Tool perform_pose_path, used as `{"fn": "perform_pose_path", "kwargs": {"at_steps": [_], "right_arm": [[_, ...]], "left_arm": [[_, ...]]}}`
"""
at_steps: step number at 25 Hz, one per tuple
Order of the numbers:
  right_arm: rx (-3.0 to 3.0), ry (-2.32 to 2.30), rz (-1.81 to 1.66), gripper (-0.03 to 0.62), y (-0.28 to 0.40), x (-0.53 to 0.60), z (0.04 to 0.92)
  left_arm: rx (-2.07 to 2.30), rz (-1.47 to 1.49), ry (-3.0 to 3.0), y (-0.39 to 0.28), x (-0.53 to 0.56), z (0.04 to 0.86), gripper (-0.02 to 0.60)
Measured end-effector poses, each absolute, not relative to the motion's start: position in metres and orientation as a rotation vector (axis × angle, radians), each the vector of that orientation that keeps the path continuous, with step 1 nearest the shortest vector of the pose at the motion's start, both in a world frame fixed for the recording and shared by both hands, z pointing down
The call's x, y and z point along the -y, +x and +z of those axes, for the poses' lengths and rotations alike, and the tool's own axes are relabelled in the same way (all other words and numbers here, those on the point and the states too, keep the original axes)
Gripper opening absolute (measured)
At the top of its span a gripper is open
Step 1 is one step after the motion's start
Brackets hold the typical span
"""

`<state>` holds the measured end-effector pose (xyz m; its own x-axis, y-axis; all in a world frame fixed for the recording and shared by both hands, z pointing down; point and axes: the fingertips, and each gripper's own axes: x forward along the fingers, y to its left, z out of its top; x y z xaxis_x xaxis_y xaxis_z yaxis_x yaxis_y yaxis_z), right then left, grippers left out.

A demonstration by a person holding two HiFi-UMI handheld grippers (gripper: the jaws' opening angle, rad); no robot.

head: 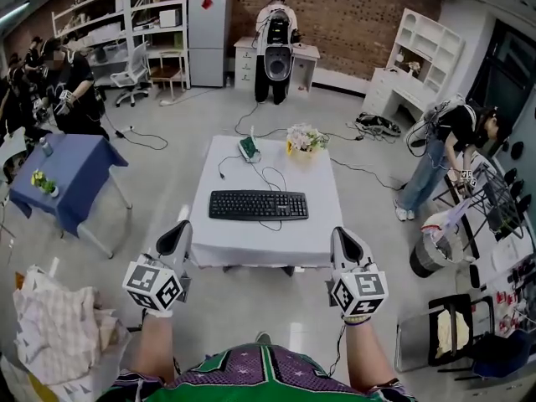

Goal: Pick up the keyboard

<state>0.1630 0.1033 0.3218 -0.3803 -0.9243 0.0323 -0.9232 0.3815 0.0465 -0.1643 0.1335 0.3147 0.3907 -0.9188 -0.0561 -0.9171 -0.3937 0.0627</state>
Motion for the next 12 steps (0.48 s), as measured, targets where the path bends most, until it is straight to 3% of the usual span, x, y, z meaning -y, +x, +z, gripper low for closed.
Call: {"fn": "perform_pose_path", "kwargs": {"at_steps": [12], "right_arm": [[2.627,1.683,0.015,0.002,0.206,-0.009,0.337]], "left_arm": [[1.772,-0.039,2.589,-0.115,-0.06,0.321,0.018]]}}
